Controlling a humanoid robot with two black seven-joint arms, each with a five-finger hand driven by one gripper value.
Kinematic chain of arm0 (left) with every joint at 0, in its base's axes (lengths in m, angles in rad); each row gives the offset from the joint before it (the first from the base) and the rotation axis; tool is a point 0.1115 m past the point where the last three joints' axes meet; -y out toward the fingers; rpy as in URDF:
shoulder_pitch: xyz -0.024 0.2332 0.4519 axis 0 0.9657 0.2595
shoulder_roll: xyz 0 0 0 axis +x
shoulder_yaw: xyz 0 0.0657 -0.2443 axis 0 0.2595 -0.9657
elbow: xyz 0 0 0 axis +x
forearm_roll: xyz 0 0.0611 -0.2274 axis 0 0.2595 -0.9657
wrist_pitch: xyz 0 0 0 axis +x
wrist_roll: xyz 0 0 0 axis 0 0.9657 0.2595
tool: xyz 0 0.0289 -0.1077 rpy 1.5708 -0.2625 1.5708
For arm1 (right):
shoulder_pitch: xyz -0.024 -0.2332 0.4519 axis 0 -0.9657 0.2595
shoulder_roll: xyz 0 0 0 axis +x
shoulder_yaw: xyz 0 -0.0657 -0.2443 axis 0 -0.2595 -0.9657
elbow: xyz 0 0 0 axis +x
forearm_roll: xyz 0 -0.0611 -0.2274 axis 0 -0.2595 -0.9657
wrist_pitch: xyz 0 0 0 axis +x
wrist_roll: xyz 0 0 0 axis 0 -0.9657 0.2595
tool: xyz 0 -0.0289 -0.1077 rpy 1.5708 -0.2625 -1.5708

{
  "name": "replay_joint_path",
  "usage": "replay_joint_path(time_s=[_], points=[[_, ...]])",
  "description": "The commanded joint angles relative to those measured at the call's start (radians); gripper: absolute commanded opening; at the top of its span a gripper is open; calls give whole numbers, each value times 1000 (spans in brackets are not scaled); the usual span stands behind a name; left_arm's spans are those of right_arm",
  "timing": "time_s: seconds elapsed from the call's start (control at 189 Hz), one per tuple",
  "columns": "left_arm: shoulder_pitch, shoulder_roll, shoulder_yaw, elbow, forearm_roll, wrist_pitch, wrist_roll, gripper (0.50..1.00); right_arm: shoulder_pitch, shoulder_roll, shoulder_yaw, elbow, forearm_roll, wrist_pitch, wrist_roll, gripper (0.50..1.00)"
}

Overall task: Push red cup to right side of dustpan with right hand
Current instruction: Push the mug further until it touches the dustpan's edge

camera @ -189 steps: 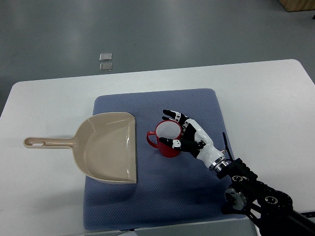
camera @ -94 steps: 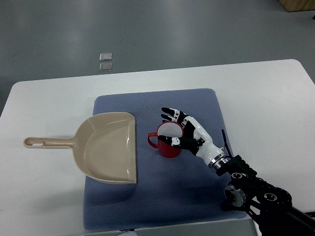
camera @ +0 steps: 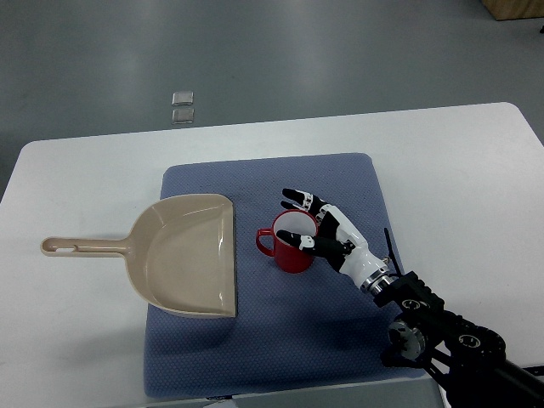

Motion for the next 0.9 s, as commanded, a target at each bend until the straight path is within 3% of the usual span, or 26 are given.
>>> replay_joint_path(time_s=[0.0,0.43,0.896], points=[[0,0,0,0,0,0,0,1000,0,0,-7,-3,-6,-4,-2,928],[0,0,0,0,0,0,0,1000,2,0,-71,-3,-6,-4,-1,928],[0,0,0,0,0,0,0,1000,9,0,-92,2,-5,62,-4,928]])
